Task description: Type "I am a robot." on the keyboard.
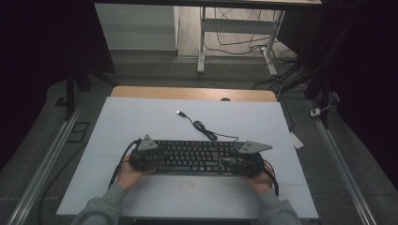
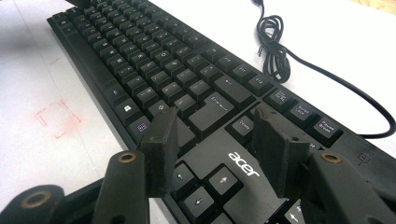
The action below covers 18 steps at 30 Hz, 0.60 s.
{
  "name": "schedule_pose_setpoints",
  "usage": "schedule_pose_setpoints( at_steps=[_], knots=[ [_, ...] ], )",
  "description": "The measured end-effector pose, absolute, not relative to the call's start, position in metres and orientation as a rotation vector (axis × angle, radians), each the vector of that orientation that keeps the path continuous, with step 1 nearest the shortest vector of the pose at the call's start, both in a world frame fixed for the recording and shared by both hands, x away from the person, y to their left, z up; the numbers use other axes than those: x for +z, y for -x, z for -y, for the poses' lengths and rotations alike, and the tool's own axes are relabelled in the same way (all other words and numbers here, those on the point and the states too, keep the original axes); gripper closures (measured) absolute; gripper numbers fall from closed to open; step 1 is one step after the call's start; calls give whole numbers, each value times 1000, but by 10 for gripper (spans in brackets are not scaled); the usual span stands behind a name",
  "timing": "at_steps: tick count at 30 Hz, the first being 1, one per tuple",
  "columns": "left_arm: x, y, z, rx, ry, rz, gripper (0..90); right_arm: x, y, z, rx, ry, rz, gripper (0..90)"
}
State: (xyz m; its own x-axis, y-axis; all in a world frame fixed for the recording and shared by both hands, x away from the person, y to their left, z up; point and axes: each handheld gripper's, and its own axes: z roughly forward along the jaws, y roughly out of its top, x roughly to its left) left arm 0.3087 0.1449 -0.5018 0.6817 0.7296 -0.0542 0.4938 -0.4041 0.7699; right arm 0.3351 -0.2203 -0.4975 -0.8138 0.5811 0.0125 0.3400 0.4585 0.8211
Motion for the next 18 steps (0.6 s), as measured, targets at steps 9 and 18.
schedule_pose_setpoints(
  at_steps=[9, 18],
  knots=[
    [-507, -311, -125, 355, -2164, -875, 891, -499, -336, 219, 1254, -783, -2454, 509],
    [-516, -316, -117, 354, -2213, -890, 890, -500, -336, 218, 1248, -779, -2461, 507]
  ],
)
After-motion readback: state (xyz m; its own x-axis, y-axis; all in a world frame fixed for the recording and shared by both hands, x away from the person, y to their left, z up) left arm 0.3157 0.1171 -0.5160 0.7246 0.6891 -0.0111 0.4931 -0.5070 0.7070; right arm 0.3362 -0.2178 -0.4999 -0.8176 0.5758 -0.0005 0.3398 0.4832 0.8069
